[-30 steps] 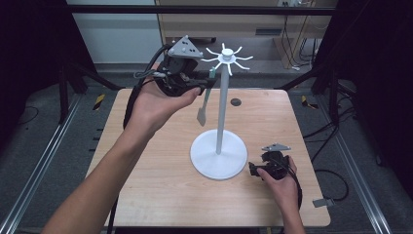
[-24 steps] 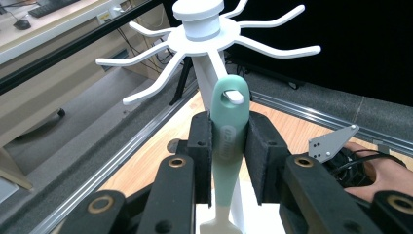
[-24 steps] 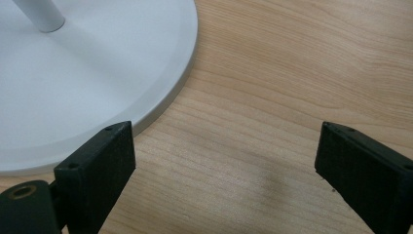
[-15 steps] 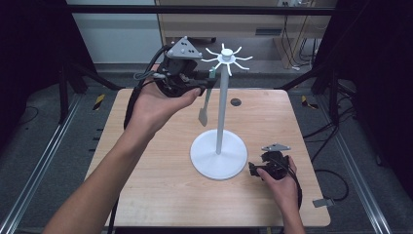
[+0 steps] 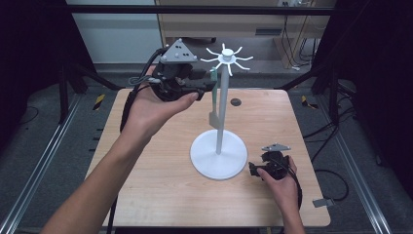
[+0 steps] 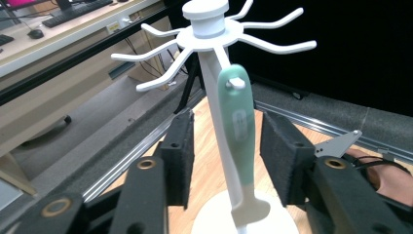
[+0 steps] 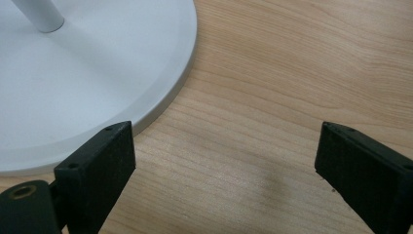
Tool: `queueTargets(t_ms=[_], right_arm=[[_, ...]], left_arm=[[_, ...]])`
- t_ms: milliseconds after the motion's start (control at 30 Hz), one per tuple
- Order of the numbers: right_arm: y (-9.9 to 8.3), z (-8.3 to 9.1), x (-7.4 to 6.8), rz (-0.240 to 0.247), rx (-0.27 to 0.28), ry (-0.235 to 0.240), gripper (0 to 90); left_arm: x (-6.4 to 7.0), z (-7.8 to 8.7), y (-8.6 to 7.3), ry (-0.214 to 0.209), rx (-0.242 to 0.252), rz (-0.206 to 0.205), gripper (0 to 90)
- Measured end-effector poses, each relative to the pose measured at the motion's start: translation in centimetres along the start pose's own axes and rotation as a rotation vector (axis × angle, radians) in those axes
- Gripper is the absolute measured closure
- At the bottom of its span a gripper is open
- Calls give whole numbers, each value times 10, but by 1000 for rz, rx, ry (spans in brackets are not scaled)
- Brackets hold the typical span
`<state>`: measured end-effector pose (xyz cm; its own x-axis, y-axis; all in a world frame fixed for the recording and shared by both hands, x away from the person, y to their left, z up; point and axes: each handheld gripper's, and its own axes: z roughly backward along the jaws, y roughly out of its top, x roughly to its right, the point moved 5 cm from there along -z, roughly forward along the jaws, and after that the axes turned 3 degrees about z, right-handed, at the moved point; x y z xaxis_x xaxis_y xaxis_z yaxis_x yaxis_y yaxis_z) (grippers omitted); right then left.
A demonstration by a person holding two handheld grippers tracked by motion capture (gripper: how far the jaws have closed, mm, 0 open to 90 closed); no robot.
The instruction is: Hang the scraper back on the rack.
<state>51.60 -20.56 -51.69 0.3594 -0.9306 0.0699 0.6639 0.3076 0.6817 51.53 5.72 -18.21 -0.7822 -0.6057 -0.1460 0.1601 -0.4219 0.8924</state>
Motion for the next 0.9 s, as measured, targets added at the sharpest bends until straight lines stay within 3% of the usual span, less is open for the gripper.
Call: queueTargets(t_ms=[467,700,900], right_arm=[[1,0,1,2,8,-9,80],[0,1,2,0,9,-7,80],[0,2,3,-10,10,-10,80]], left_arm=[[-3,9,-18,-3,1,9,341],[-2,15,-36,-14,-6,16,154],[-4,23,-58,-20,-11,30,87]])
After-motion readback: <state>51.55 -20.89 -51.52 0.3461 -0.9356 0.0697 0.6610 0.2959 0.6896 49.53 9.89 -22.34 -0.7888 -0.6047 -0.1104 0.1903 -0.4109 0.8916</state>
